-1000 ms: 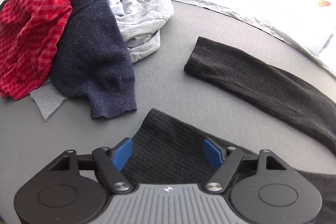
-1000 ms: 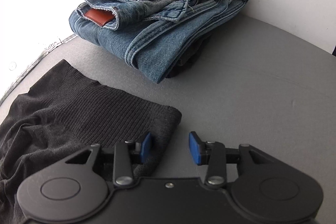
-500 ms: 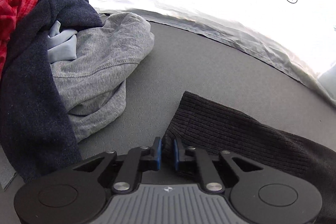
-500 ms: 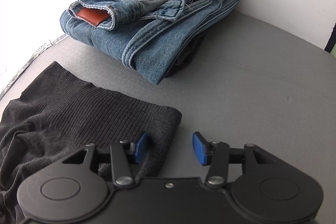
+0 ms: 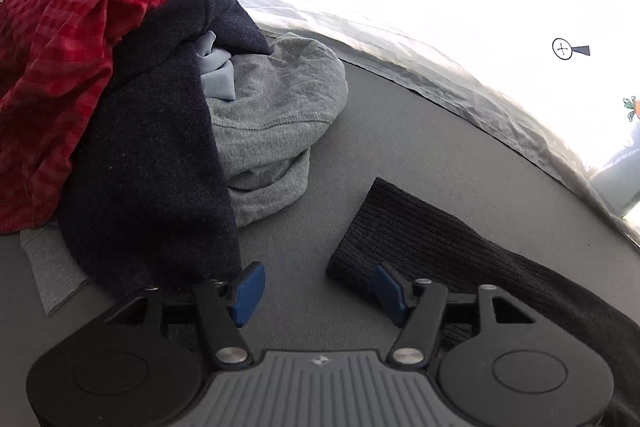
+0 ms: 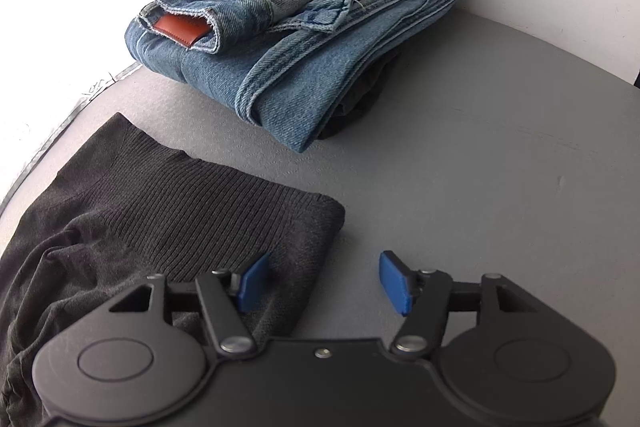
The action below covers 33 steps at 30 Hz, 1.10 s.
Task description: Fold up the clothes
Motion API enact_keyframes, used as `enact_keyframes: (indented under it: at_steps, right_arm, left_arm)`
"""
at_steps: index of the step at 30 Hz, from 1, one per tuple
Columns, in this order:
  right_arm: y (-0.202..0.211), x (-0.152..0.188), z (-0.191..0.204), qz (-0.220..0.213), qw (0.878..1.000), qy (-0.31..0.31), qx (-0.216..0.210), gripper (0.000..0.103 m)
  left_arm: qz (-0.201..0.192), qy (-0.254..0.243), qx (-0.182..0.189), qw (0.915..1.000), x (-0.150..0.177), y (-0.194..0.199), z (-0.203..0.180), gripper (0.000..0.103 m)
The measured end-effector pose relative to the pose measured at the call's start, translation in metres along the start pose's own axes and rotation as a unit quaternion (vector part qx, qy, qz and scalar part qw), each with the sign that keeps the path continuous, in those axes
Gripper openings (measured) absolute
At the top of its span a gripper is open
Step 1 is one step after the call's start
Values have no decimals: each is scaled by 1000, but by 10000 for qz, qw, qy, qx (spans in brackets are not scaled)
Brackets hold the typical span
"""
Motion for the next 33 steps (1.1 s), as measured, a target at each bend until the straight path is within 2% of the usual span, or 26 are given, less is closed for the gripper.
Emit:
enact_keyframes:
  at_steps: [4,6,8,10,11,12,13,16,21,23,24,27,28,29,30,33]
  right_arm:
    - [6,3,-13,53,9970,-490,-589,77]
    - [7,4,-24,92,9908,-931,-980,78]
    - [6,5,-36,141,9783,-1514,-1405,78]
    - [4,5,-48,191,9648,-2018,-1675,76]
    - [2,5,-52,236,9601,-2193,-1718,66]
    - [0,5,-56,301,9568,-2315,-1731,50]
    - [-3,6,-58,370,9537,-2408,-1764,45]
    - [-5,5,-61,410,9474,-2574,-1858,42]
    - [-8,2,-57,421,9490,-2533,-1830,43]
    - [-8,1,-54,449,9495,-2509,-1829,43]
    - [-9,1,-52,482,9483,-2528,-1854,42]
    - [-10,2,-46,517,9492,-2487,-1857,42]
    - [-9,1,-44,519,9521,-2393,-1833,41]
    - [-9,1,-42,561,9540,-2313,-1823,33]
    - [-10,2,-39,656,9539,-2273,-1846,19]
    - [-8,4,-36,706,9564,-2136,-1862,7]
  left_arm:
    - [209,378,103,9990,35,43,39,78]
    - [328,921,166,9951,55,55,63,81]
    - [592,1459,308,9870,76,56,85,81]
    - [747,1804,338,9802,92,56,100,78]
    - [656,1902,371,9788,97,56,104,76]
    - [533,1974,401,9780,100,57,106,76]
    - [477,2009,387,9777,100,57,106,76]
    - [369,1897,273,9808,97,53,101,76]
    - [280,1517,-49,9880,91,42,85,74]
    - [251,1247,-260,9915,89,40,77,58]
    - [235,1160,-342,9924,89,40,76,54]
    - [136,1119,-419,9927,89,39,77,32]
    - [113,1175,-306,9925,89,38,78,10]
    - [96,1263,-225,9917,88,38,80,7]
    - [85,1380,-171,9902,87,38,82,6]
    - [50,1556,-102,9878,86,40,85,5]
Point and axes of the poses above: each gripper's, at about its wrist camera, not at the fingertips, and y roughly against the way its jaws point, z to its left, x to its underside, the point moved 5 cm from there along -y, roughly the way its jaws point, and after that the axes turned 4 degrees about x, right-handed, at the moved point
